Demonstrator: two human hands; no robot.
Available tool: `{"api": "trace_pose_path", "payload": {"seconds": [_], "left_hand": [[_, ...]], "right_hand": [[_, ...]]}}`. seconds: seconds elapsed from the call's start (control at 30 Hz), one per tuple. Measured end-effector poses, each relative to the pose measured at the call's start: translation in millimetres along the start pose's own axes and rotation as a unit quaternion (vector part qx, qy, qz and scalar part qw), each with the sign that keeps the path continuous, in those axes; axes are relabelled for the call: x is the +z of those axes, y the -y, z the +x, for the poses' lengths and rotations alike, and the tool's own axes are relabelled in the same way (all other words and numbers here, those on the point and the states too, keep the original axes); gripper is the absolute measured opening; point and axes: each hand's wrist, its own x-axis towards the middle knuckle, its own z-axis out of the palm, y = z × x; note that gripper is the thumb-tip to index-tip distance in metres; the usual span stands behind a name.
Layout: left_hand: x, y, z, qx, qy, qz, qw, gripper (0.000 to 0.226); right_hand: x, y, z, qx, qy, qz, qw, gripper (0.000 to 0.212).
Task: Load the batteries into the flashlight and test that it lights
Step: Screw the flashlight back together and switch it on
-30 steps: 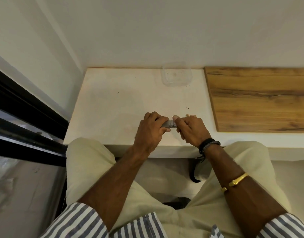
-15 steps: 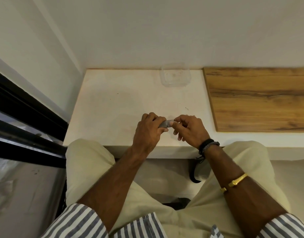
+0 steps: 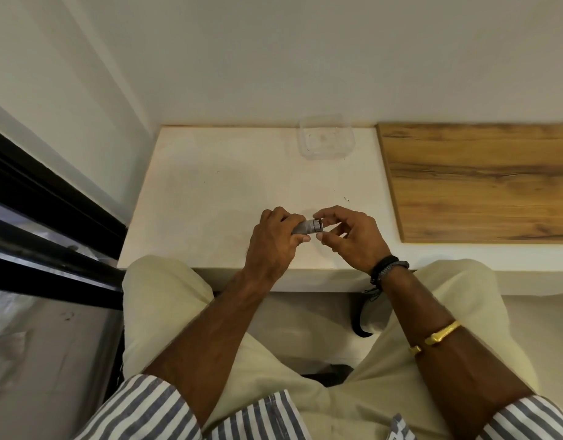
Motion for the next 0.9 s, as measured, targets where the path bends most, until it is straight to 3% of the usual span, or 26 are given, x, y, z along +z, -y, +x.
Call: {"api": "trace_pose_path", "payload": {"seconds": [0.27, 0.47, 0.6, 0.73, 0.9], "left_hand": [[0.2, -2.2, 0.6, 0.020, -0.017, 0.017, 1.000, 0.037], [1.8, -4.9, 0.1, 0.037, -0.016, 0.020, 0.999, 0.036], [0.4, -1.3, 1.1, 0.014, -0.015, 0.007, 1.000, 0.036], [0.2, 0.9, 1.6, 0.004, -0.003, -0.001, 1.000, 0.036], [0.0, -1.6, 1.9, 0.014, 0.000, 0.004, 1.000, 0.036]], "right_hand": [[3.3, -1.9, 2.0, 0.034, -0.018, 0.001, 0.999, 0.026], [7.6, -3.5, 2.7, 0.049, -0.035, -0.030, 0.998, 0.057], [3.2, 0.3, 1.1, 0.060, -0.008, 0.013, 0.998, 0.034], [0.2, 1.7, 0.0, 0.006, 0.019, -0.016, 1.000, 0.036], [0.5, 2.2, 0.7, 0.020, 0.005, 0.000, 1.000, 0.023]]}}
